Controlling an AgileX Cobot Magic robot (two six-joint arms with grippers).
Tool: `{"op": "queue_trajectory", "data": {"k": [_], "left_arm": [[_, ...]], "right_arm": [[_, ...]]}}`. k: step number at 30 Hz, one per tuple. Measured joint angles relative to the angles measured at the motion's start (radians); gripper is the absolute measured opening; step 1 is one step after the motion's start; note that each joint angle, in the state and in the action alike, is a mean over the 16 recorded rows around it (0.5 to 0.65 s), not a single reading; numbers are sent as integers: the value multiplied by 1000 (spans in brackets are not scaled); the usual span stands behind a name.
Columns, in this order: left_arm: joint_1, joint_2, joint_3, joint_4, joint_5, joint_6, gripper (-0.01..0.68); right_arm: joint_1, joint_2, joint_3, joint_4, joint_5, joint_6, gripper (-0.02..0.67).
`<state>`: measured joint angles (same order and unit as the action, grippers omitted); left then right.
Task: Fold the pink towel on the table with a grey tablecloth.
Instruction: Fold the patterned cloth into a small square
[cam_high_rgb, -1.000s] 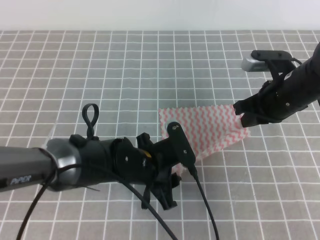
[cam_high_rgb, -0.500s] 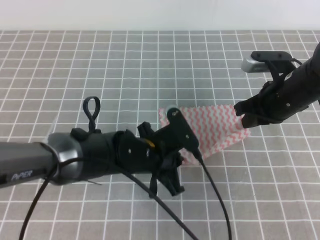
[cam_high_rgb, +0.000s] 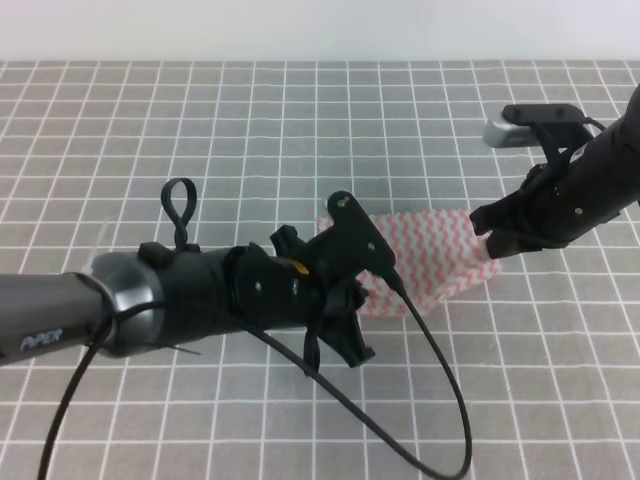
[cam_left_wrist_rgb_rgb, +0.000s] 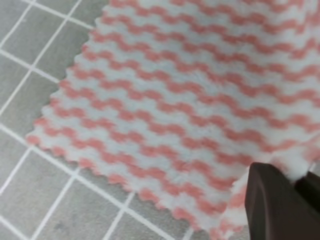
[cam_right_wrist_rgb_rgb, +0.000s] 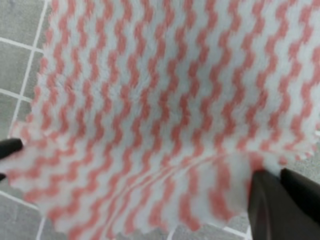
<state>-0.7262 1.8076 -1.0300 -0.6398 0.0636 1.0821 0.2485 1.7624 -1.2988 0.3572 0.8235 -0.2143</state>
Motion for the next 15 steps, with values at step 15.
{"op": "queue_trajectory", "data": {"k": [15], "left_arm": [[11, 29, -21, -2, -4, -53, -1]], "right_arm": [[0, 2, 0, -26, -1, 3, -17]]}}
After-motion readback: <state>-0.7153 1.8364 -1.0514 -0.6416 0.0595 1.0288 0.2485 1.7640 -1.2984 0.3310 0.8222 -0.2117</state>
